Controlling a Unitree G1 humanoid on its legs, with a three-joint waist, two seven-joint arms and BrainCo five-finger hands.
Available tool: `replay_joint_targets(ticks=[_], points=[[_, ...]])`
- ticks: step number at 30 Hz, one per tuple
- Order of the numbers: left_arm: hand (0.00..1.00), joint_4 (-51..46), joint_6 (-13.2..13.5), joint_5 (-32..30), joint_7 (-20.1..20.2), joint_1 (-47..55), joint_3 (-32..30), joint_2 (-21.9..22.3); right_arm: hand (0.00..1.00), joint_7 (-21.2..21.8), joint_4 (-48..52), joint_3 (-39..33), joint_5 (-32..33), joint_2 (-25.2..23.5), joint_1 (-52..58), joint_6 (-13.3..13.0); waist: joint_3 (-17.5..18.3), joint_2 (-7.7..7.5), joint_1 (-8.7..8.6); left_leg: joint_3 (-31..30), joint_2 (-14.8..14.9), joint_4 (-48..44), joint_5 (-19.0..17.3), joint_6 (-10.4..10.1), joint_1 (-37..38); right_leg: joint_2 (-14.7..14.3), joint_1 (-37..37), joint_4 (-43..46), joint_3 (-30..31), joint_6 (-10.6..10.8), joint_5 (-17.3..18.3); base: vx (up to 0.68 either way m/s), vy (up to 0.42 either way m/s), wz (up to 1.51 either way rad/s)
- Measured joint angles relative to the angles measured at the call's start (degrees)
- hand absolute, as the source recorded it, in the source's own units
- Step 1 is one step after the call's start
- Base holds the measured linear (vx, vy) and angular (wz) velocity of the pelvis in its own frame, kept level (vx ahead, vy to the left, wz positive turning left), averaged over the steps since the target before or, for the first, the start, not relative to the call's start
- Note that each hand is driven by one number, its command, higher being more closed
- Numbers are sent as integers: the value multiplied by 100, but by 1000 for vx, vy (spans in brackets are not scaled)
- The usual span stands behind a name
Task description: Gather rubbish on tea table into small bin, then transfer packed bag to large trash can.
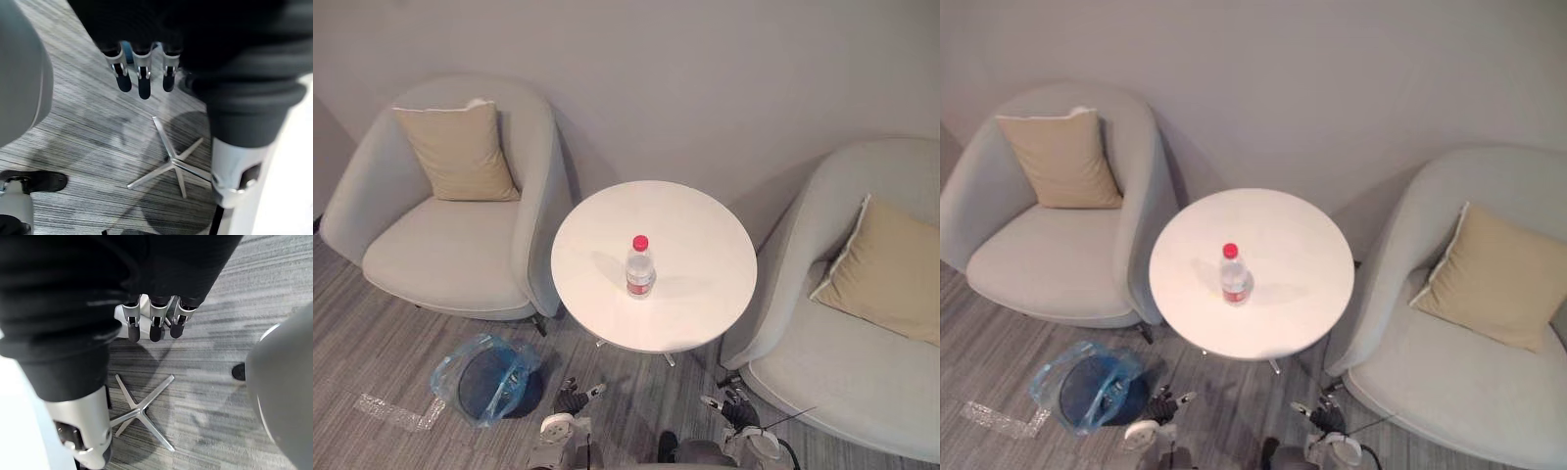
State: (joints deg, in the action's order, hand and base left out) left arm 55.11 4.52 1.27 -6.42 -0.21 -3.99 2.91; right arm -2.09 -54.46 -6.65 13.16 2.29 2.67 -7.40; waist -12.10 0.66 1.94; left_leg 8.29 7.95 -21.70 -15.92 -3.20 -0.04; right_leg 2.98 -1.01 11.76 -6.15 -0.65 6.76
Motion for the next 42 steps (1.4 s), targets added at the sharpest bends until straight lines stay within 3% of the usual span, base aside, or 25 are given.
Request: replay_joint_targets(ticks=[1,5,10,14,19,30,42], points=[[0,23,-1,-3,4,15,116,5,0,-22,42,2,43,39,33,-2,48,115,-3,-116,-22,621,568,-265,10,-21,0,43,11,148,69,25,191,3],[0,158,6,-6,-49,-15,202,-182,0,-26,133,183,41,-74,99,4,165,-93,26,119,-364,885,584,-82,241,245,-30,-26,352,404,50,56,202,-15],[0,321,-20,-13,-102,5,394,-250,0,-117,547,296,31,-105,268,-21,246,-46,-23,262,-655,1480,767,79,659,402,-224,-423,482,565,-86,57,122,-18],[0,368,-18,-14,-121,-14,426,-328,0,-192,1146,522,-29,-111,559,-51,279,-73,-48,198,-656,1482,767,80,651,379,-310,-639,484,533,-163,65,33,-2],[0,405,-18,-122,-131,15,577,-426,0,-360,2404,593,-538,-21,1051,-133,292,-132,-135,124,-604,1484,766,81,718,300,-496,-895,540,459,-302,20,-12,-8],[0,405,13,-297,-121,47,791,-501,0,-487,3832,829,-1554,7,1541,-298,299,-187,-166,-6,-602,1678,869,74,729,262,-456,-1115,624,487,-506,-63,-13,-3],[0,402,119,-351,-112,71,841,-567,0,-649,3988,923,-1603,108,756,-365,294,-202,-135,-386,-652,1867,1006,59,603,279,-473,-1263,329,490,-537,2,-22,14]])
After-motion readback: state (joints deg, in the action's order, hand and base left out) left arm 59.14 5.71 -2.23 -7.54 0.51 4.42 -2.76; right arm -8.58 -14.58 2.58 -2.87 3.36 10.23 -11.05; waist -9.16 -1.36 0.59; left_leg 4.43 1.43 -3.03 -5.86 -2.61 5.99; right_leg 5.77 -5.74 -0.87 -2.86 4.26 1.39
